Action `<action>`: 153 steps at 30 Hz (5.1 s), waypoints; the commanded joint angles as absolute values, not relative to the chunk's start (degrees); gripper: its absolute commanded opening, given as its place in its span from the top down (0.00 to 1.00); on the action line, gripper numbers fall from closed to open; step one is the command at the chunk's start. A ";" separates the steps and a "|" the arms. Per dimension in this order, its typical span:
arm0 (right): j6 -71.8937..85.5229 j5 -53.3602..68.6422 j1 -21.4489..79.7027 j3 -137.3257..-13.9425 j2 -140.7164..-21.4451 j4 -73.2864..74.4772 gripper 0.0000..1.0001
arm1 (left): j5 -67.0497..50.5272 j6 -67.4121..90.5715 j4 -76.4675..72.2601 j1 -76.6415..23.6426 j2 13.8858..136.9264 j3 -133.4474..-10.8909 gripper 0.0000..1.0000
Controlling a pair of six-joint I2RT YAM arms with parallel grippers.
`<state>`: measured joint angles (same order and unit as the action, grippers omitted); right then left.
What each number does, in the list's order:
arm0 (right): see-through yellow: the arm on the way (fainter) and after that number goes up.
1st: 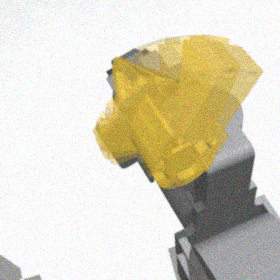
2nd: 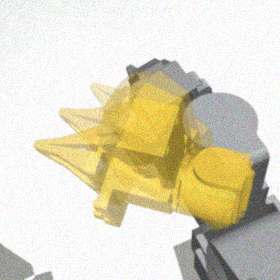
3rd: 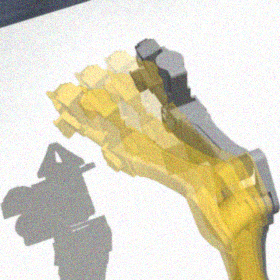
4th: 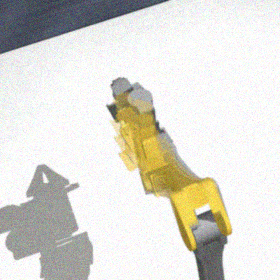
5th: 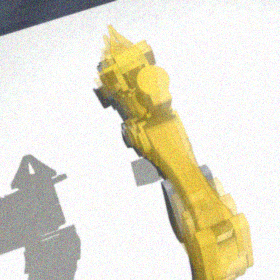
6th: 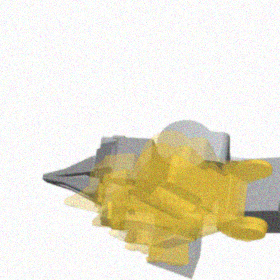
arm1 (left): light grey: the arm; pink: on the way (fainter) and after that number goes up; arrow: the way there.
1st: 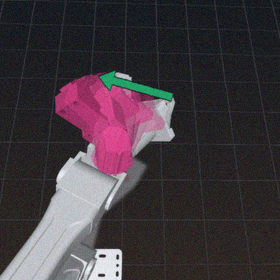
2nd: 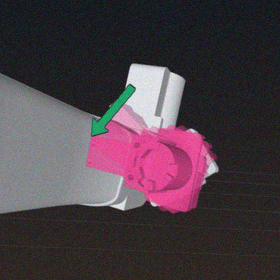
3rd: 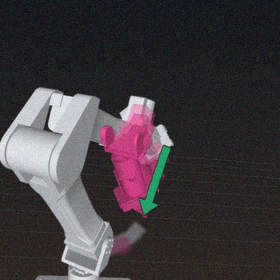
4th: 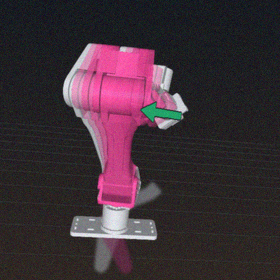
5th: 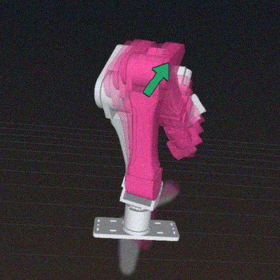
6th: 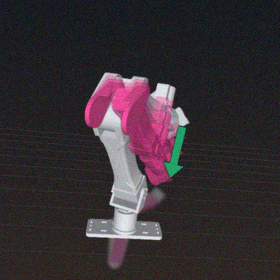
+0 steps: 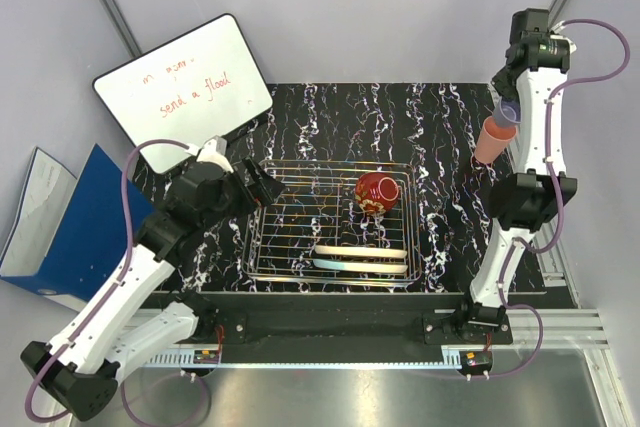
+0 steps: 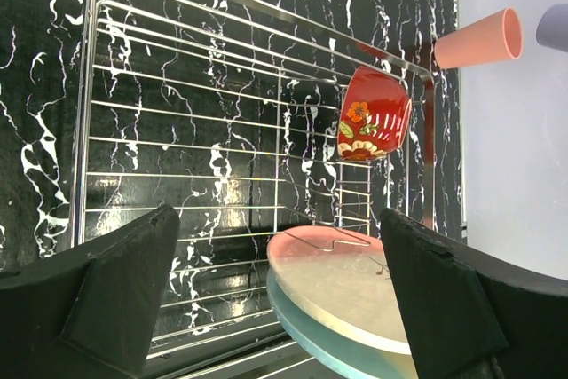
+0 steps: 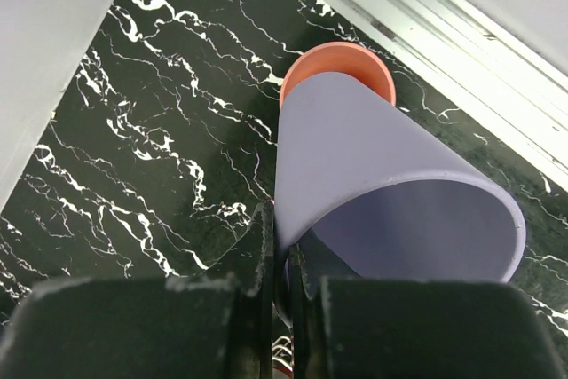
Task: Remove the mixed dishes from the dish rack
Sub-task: Place the cup at the center of the board, then pick up the cup at the center of the board.
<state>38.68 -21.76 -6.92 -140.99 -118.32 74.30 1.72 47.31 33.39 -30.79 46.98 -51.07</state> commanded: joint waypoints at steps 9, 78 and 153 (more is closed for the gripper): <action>38.67 -20.83 -6.86 -145.81 -123.57 71.81 1.00 | 1.85 45.70 31.20 -30.67 49.22 -51.68 0.01; 28.13 1.67 11.95 -57.76 -38.24 28.03 0.00 | -0.18 34.10 31.55 -30.85 63.72 -65.65 0.01; 52.56 -0.79 -21.53 -86.21 -109.33 13.62 0.00 | -2.90 33.66 30.23 -30.85 60.82 -57.30 0.01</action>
